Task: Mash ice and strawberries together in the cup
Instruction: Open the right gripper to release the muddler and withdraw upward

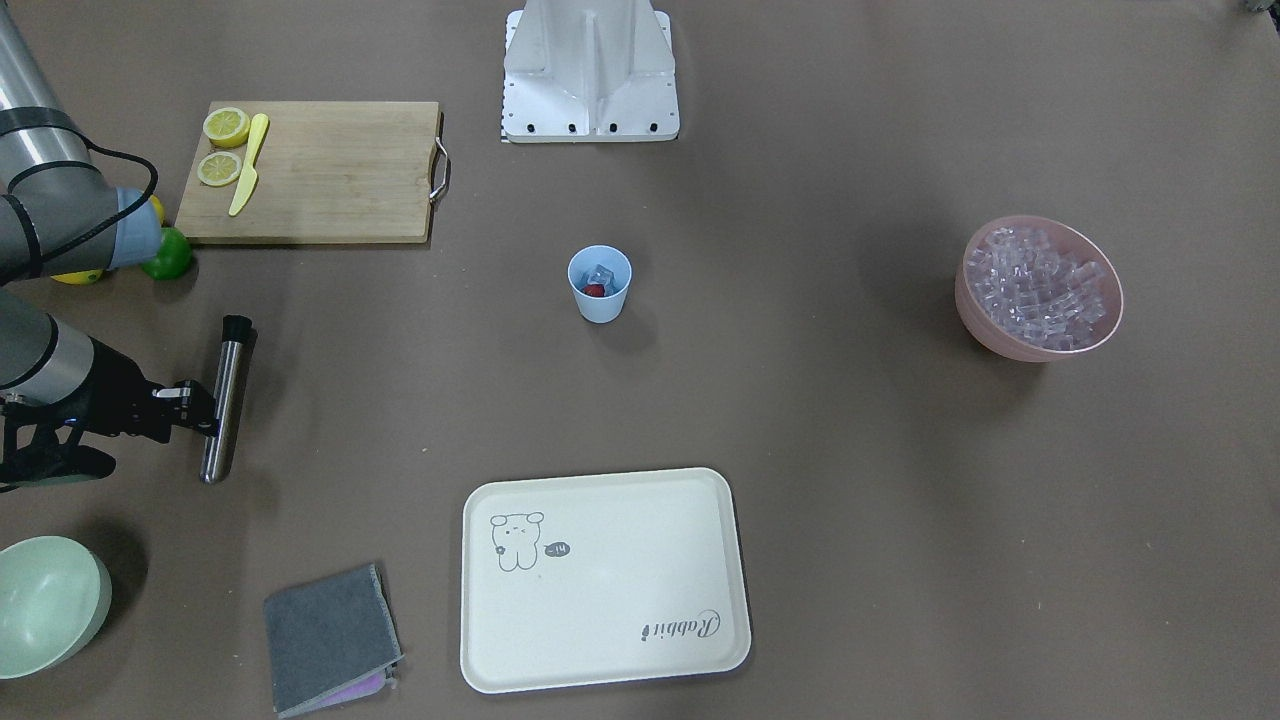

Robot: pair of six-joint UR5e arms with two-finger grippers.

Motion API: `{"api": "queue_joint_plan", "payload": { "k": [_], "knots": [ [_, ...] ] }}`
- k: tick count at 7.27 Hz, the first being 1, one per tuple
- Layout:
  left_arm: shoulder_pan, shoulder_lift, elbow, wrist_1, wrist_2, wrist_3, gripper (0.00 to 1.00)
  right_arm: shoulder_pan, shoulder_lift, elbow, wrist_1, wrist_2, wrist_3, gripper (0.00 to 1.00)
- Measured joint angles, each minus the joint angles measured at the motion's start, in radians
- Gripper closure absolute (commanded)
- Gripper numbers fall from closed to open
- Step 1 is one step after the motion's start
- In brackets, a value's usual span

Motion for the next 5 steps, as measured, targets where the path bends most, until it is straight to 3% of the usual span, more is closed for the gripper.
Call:
{"api": "queue_joint_plan", "payload": {
  "k": [3,5],
  "knots": [
    [0.023,-0.019,0.021,0.002,0.013,-0.001,0.02,0.071,0.006,0.016,-0.023,0.042,-0.016,0.0],
    [0.042,-0.047,0.047,0.009,0.118,-0.004,0.02,0.149,0.025,0.088,-0.148,0.089,-0.111,0.0]
  ]
}}
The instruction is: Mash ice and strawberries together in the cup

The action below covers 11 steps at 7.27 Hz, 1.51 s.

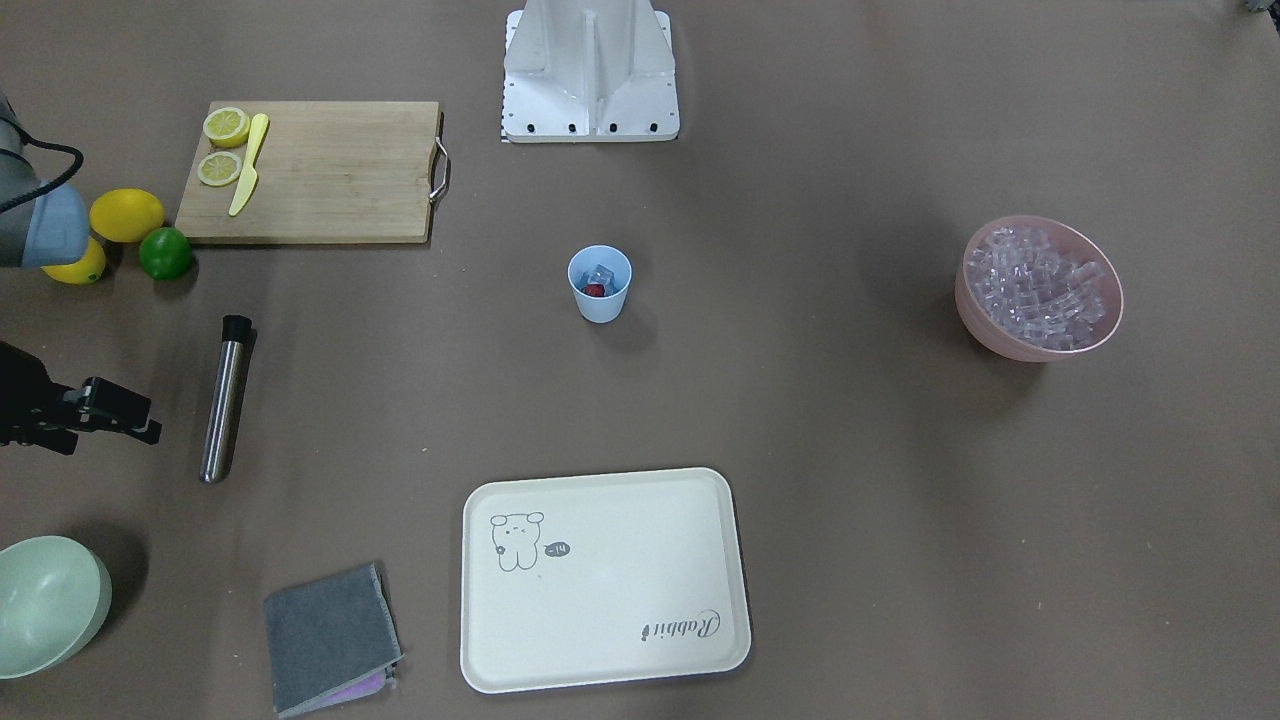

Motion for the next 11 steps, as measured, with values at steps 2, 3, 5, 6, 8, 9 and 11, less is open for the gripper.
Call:
{"api": "queue_joint_plan", "payload": {
  "k": [2,3,5,6,8,9,11],
  "knots": [
    [0.014,-0.012,0.022,0.014,0.072,-0.011,0.02,0.092,0.019,0.158,-0.29,-0.012,-0.197,0.0],
    [0.018,-0.014,0.025,0.026,0.08,-0.04,0.02,0.129,0.025,0.225,-0.414,-0.051,-0.288,0.0],
    [0.036,-0.009,0.026,0.025,0.084,-0.15,0.02,0.153,0.027,0.265,-0.499,-0.161,-0.402,0.0],
    [0.042,-0.001,0.028,0.019,0.088,-0.176,0.02,0.159,0.023,0.266,-0.508,-0.191,-0.447,0.0],
    [0.063,0.017,0.077,-0.077,0.091,-0.176,0.02,0.17,0.011,0.26,-0.509,-0.21,-0.493,0.0],
    [0.078,0.021,0.129,-0.139,0.092,-0.175,0.02,0.171,0.008,0.254,-0.507,-0.213,-0.51,0.0],
    [0.09,0.007,0.234,-0.177,0.093,-0.206,0.02,0.165,0.006,0.243,-0.504,-0.215,-0.521,0.0]
  ]
}}
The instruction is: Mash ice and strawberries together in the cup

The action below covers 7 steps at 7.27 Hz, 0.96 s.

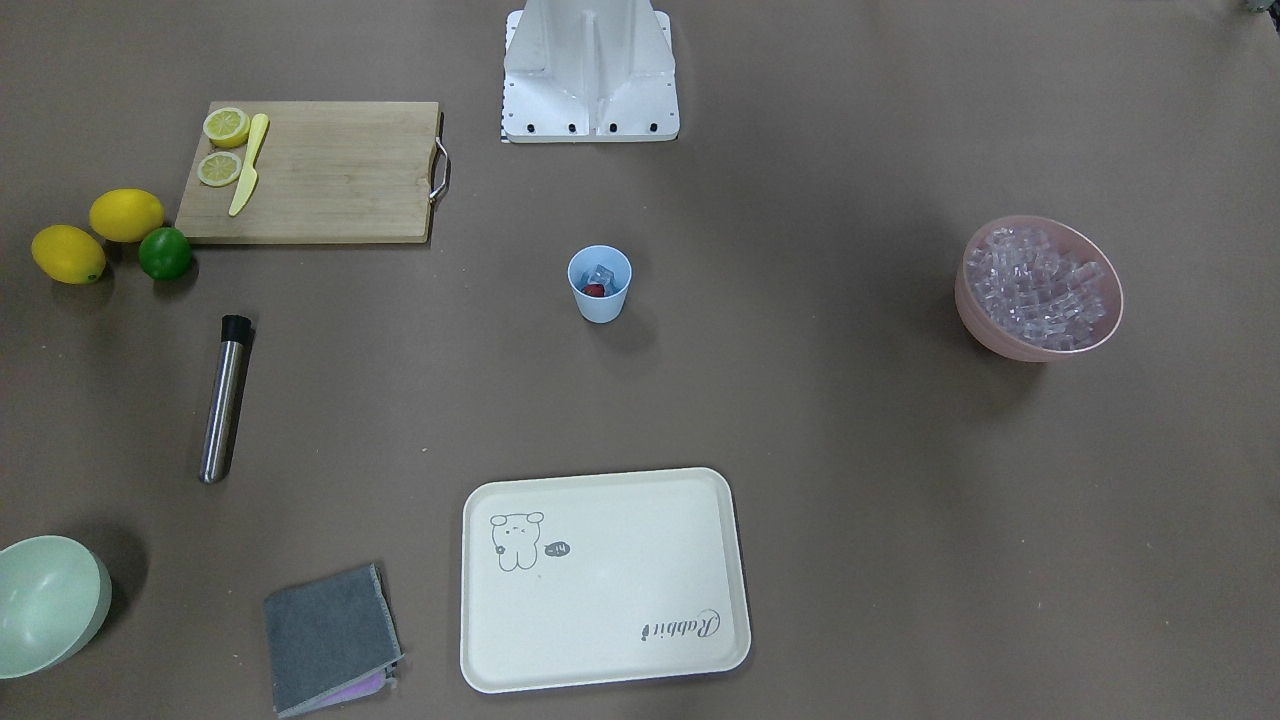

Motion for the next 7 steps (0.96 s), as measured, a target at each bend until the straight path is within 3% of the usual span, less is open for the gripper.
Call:
{"api": "queue_joint_plan", "payload": {
  "k": [4,7],
  "knots": [
    [0.003,-0.025,0.047,-0.004,-0.001,-0.133,0.02,-0.001,-0.003,-0.074,0.022,0.012,-0.017,0.0],
    [0.003,-0.041,0.059,-0.003,-0.001,-0.15,0.02,0.038,-0.039,-0.119,0.056,0.076,-0.017,0.0]
  ]
}}
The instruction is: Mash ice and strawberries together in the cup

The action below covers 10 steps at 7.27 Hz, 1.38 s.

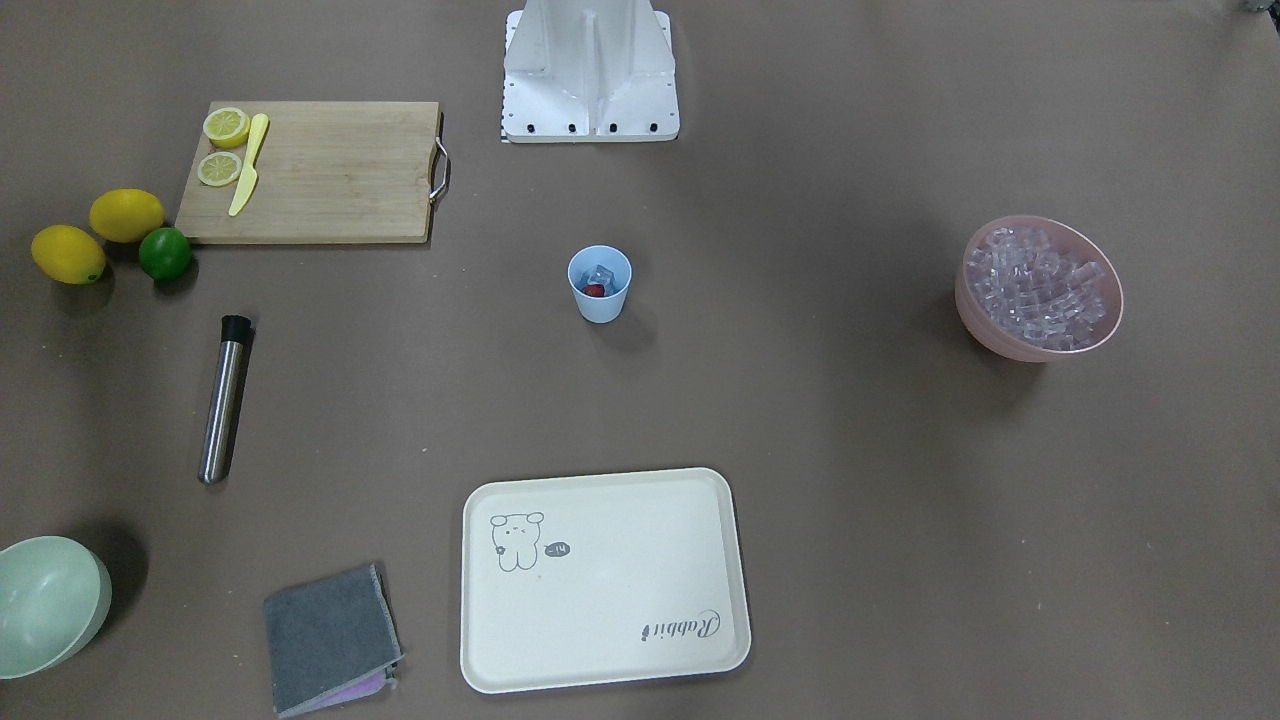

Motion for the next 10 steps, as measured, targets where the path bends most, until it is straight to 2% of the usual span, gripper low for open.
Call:
{"api": "queue_joint_plan", "payload": {
  "k": [4,6,10],
  "knots": [
    [0.0,0.008,0.002,0.012,-0.004,-0.006,0.02,0.03,-0.087,-0.017,0.096,0.071,0.003,0.0],
    [0.001,-0.007,0.005,0.063,-0.009,-0.006,0.02,0.03,-0.096,-0.015,0.109,0.079,0.006,0.0],
    [0.002,-0.066,0.08,0.156,-0.008,0.002,0.02,0.028,-0.088,-0.021,0.111,0.079,0.006,0.0]
  ]
}}
